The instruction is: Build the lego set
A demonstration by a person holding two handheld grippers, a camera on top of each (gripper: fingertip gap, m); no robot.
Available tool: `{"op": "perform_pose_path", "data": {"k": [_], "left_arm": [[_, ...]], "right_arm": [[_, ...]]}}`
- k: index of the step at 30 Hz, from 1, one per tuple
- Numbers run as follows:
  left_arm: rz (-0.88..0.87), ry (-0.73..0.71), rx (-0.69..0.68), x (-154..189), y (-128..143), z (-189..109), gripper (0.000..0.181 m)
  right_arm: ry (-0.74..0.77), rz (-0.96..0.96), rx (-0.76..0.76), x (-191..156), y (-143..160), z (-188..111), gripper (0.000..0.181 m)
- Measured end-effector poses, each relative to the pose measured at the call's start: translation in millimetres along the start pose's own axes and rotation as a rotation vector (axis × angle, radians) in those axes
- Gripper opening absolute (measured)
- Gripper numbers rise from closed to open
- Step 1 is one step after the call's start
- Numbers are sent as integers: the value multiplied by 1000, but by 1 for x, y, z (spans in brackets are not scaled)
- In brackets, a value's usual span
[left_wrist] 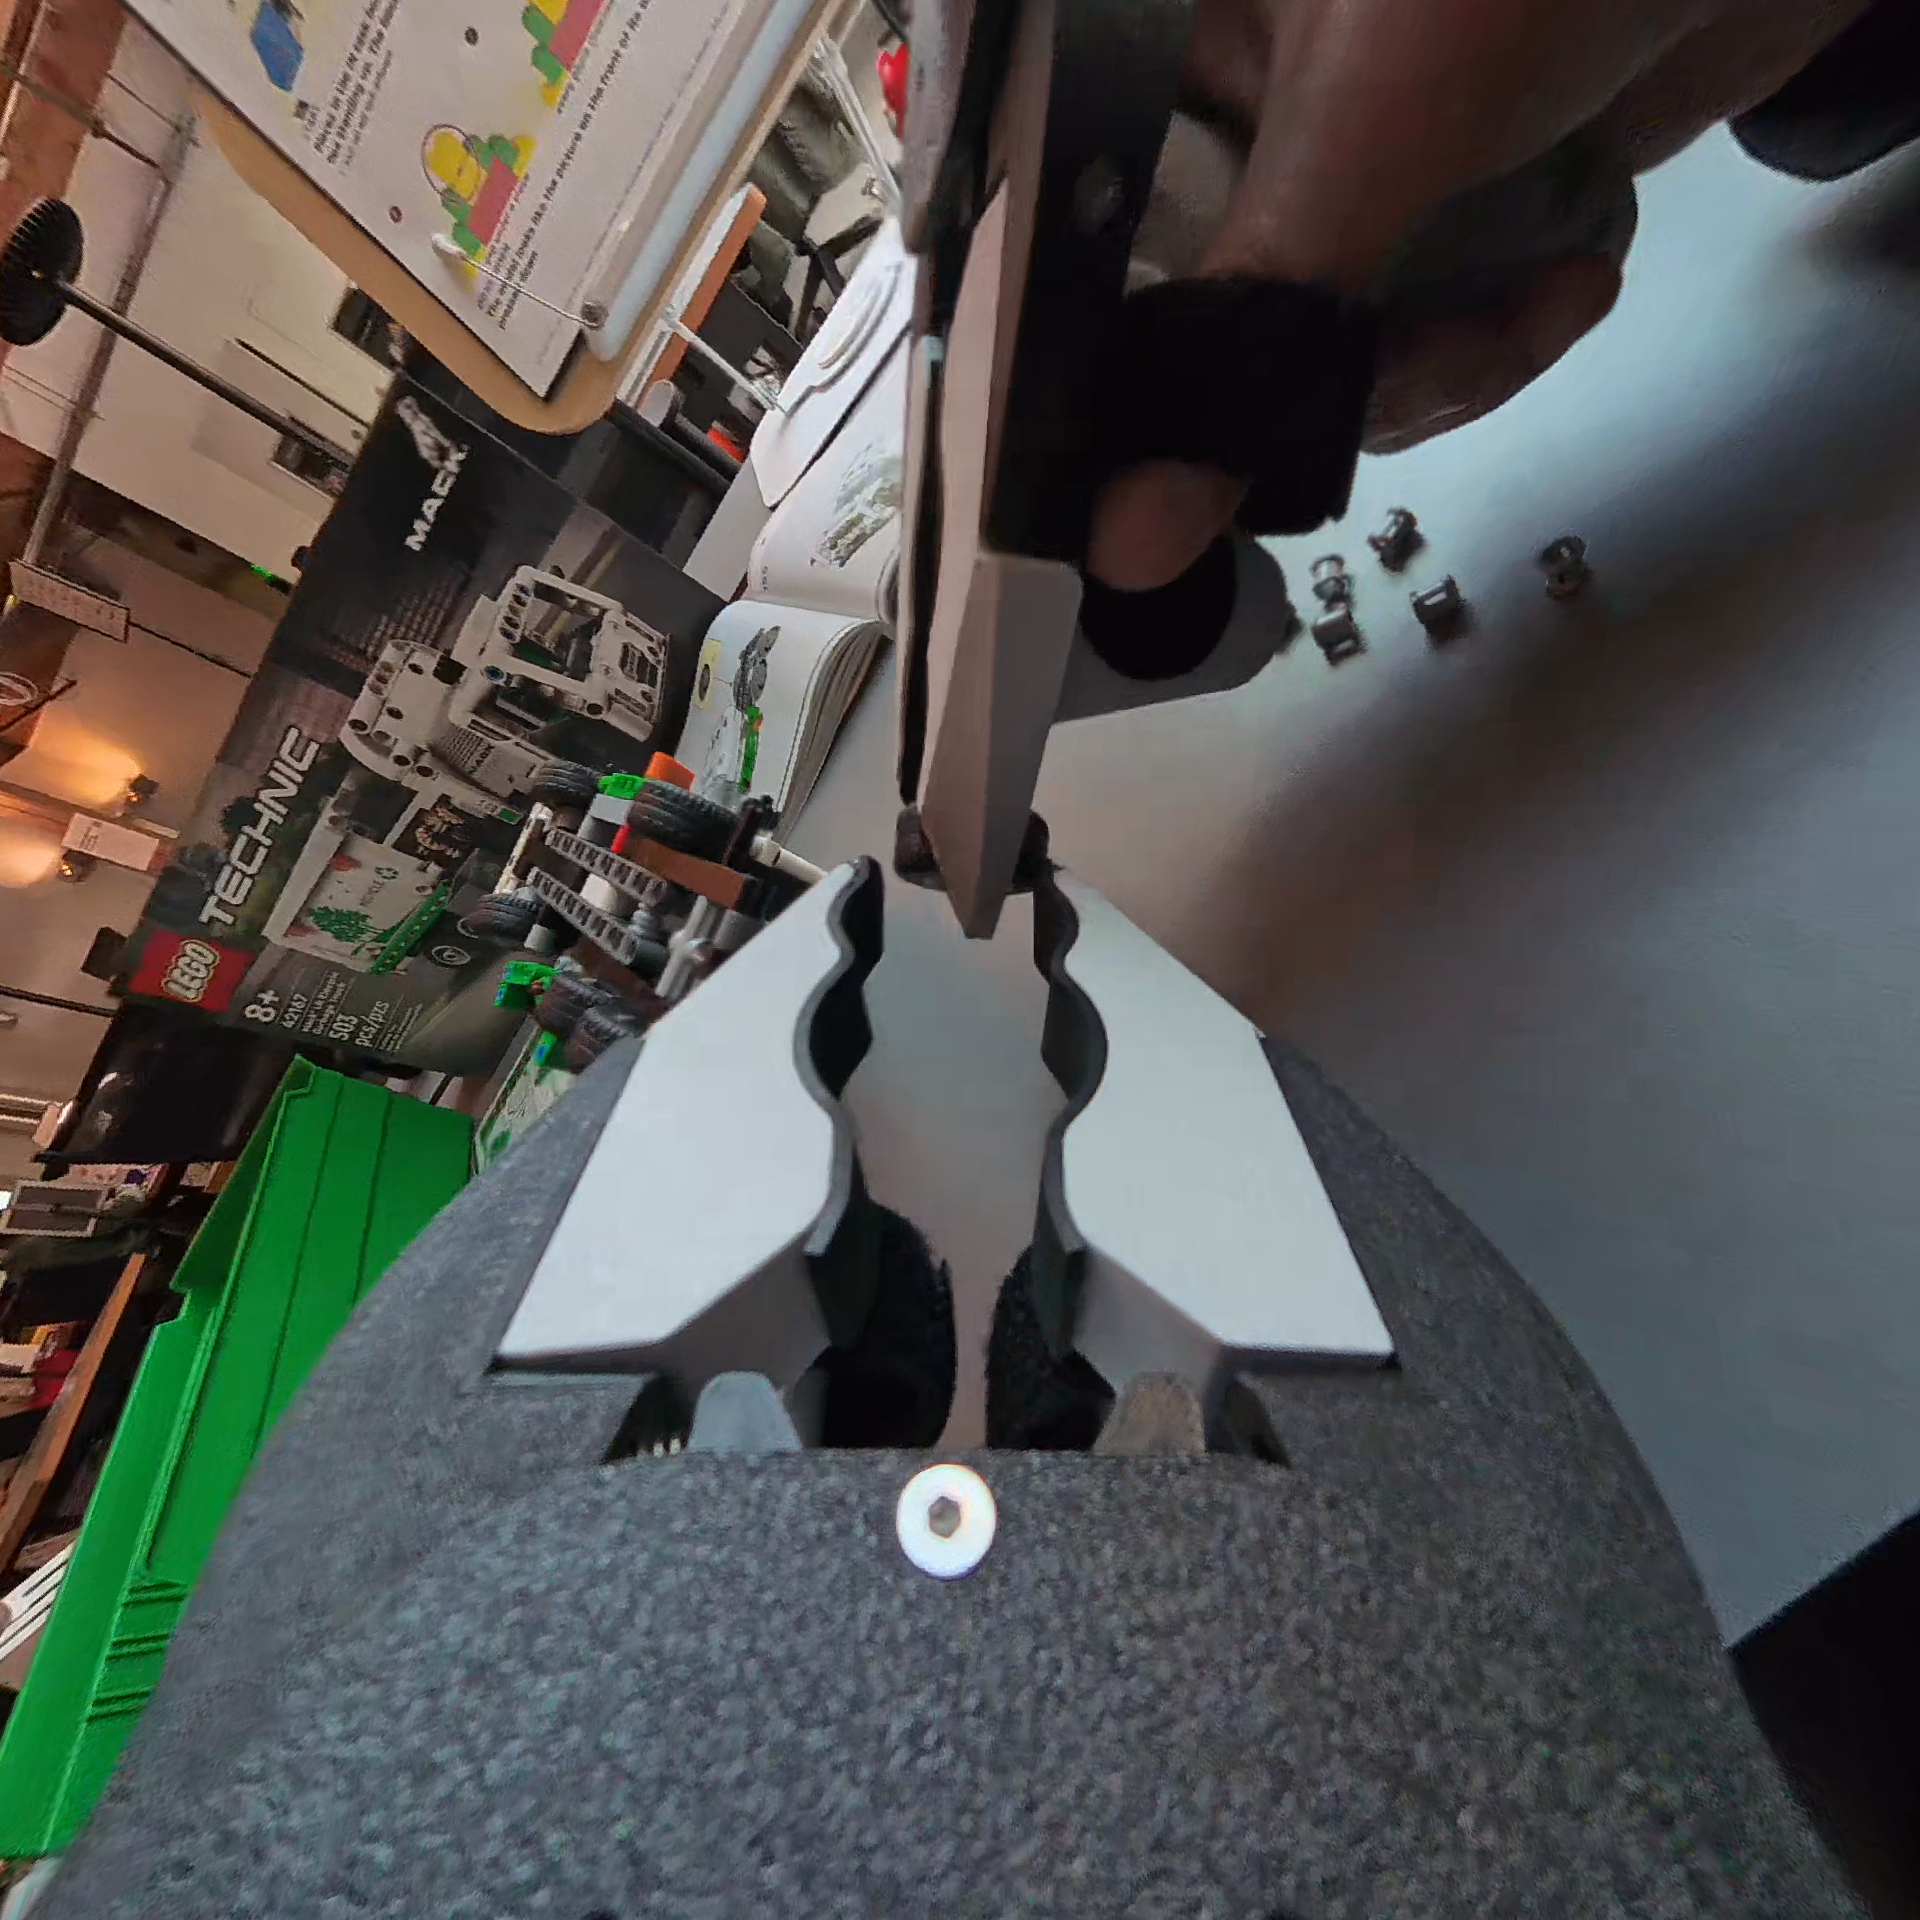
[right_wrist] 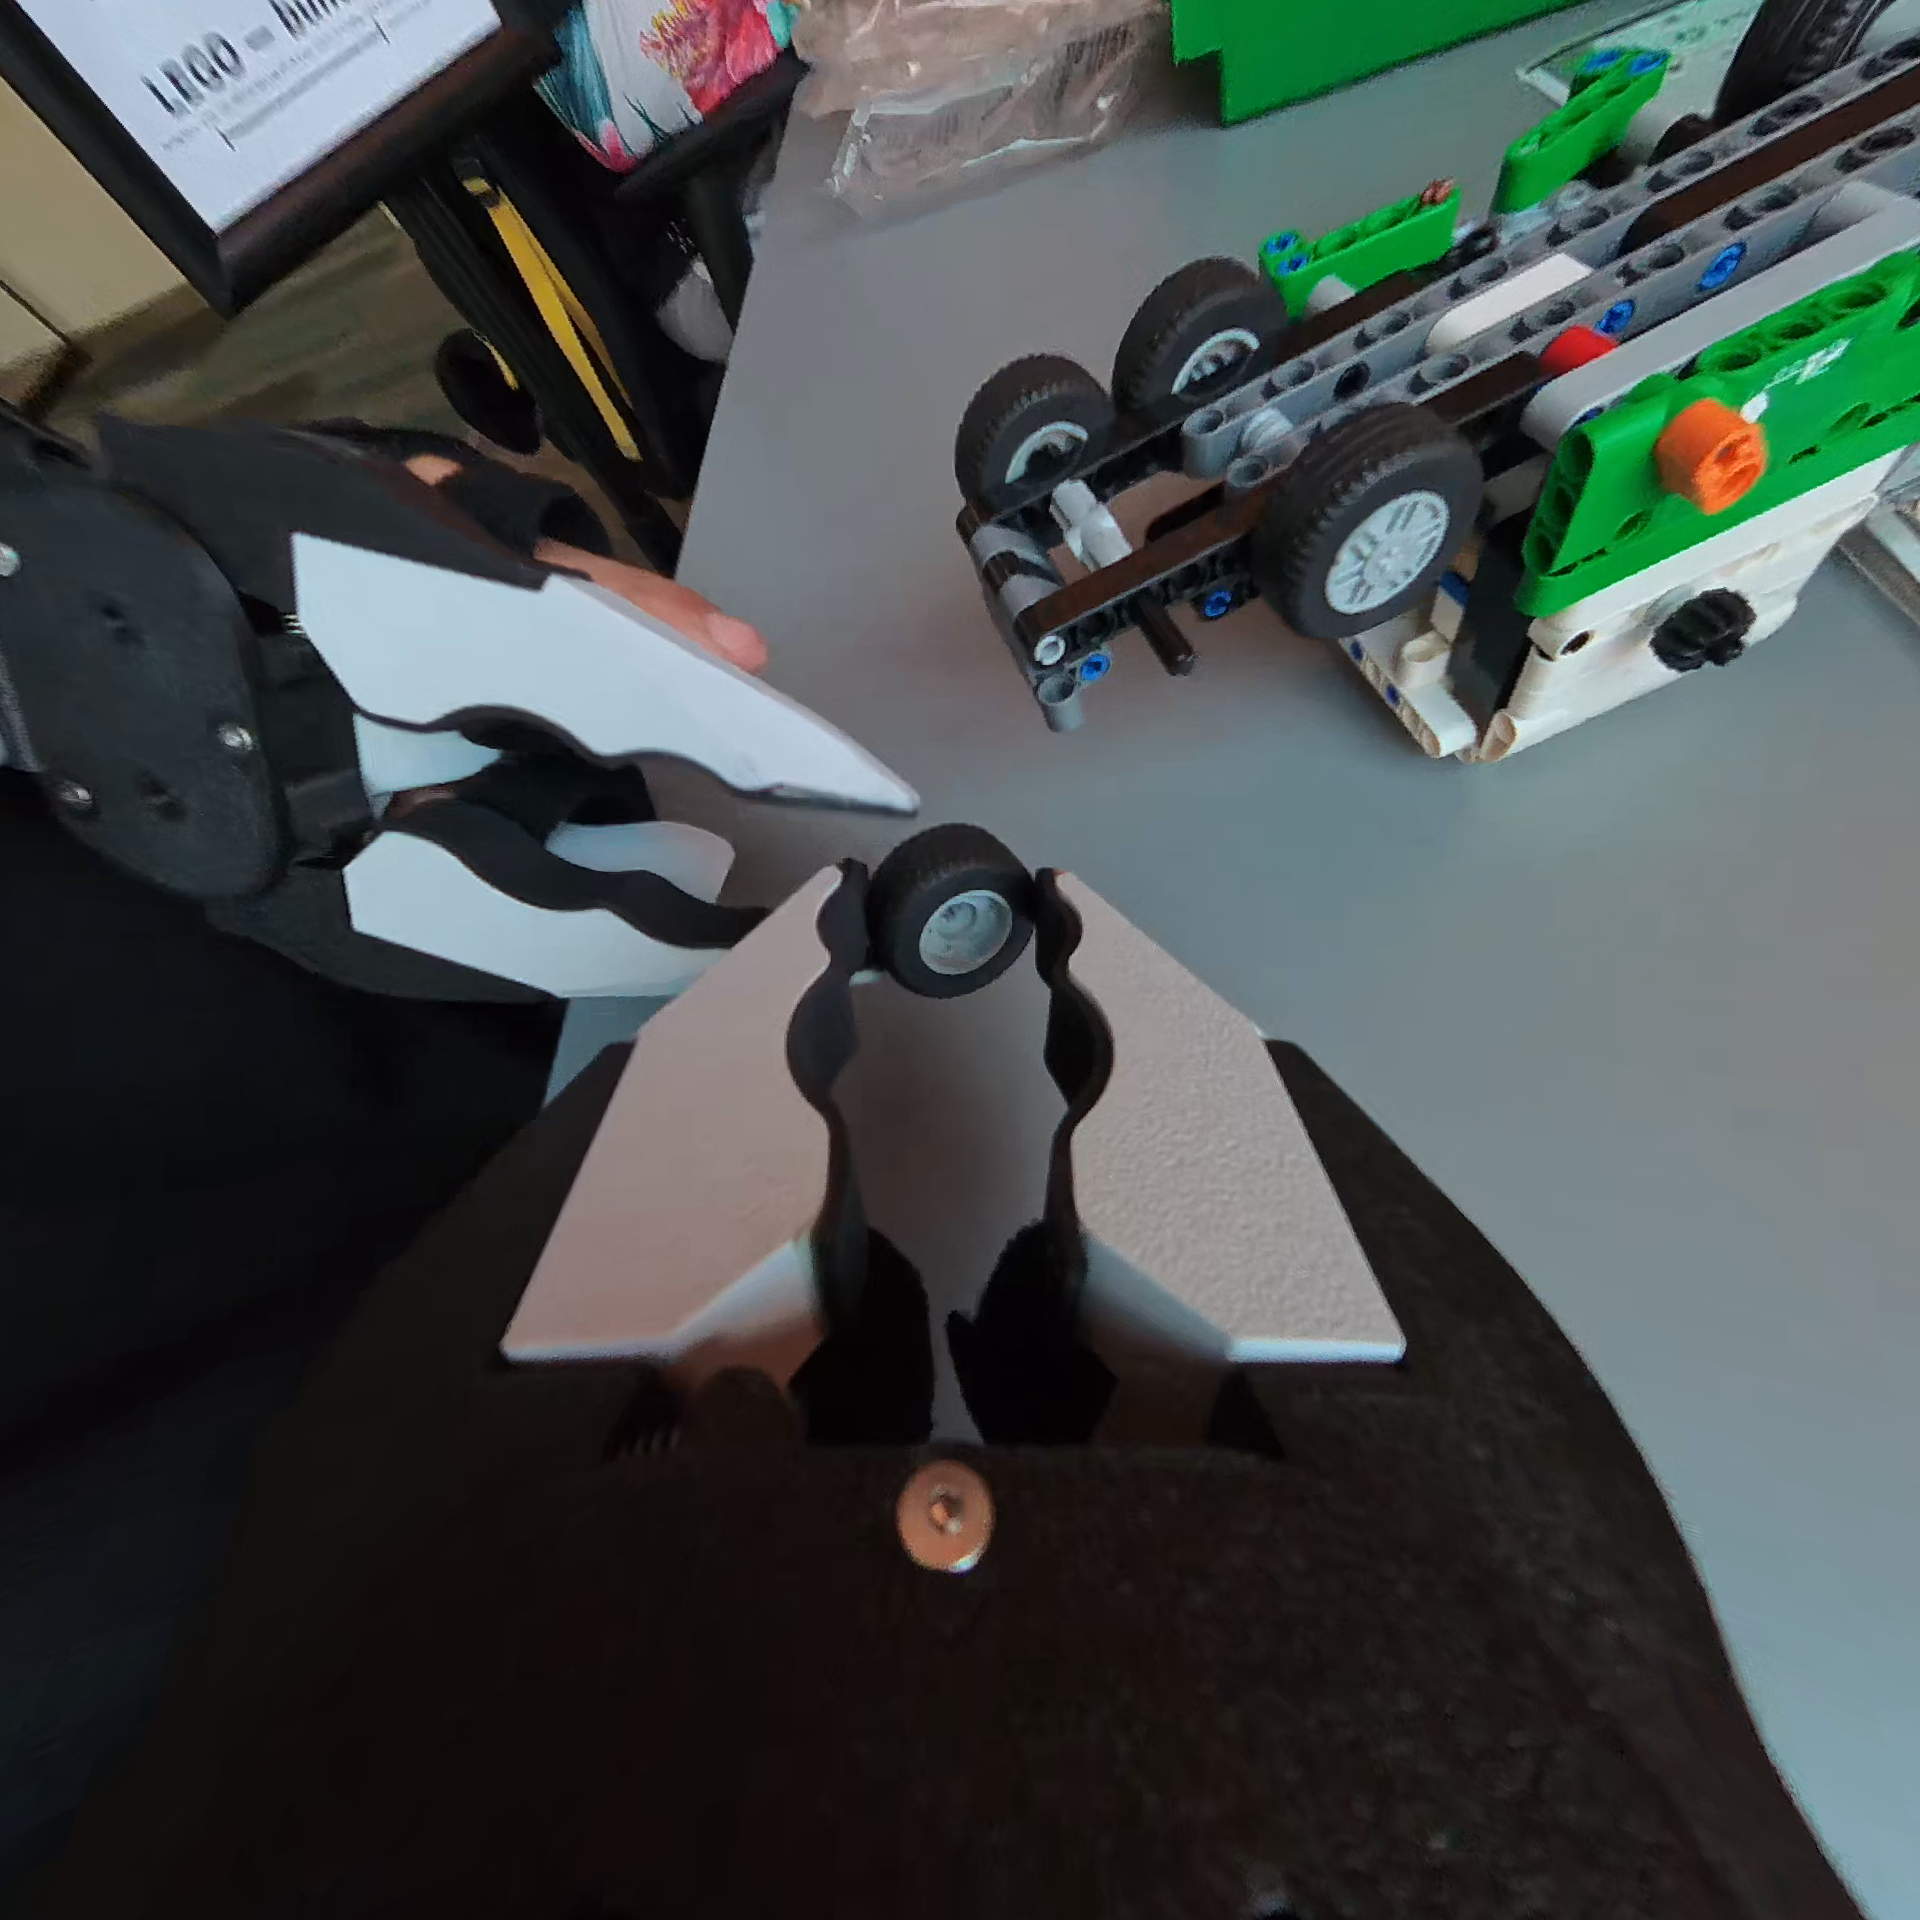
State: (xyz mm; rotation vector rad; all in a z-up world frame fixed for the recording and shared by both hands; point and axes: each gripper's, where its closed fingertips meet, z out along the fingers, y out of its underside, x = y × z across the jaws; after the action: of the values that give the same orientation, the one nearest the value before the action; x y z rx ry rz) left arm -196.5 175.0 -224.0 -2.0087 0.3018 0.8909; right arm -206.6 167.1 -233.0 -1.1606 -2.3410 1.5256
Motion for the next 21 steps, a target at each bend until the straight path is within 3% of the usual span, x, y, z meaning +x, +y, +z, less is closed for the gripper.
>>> {"op": "perform_pose_path", "data": {"k": [5,7,10,12,17,21], "left_arm": [[-18,-44,108,-18,-14,-10,38],[8,-43,148,-17,-20,-13,33],[10,-21,131,-12,-14,-9,40],[-13,-11,136,-12,-10,-9,28],[-61,16,193,-15,-11,-15,27],[-122,92,304,-14,-18,-25,27]], "right_arm": [[-286,235,139,-18,-19,-12,31],[-341,269,166,-24,-23,-13,31],[-427,302,200,-34,-32,-18,32],[-400,277,166,-32,-26,-13,31],[-476,335,181,-39,-29,-14,32],[-727,480,151,-50,-32,-29,41]]}}
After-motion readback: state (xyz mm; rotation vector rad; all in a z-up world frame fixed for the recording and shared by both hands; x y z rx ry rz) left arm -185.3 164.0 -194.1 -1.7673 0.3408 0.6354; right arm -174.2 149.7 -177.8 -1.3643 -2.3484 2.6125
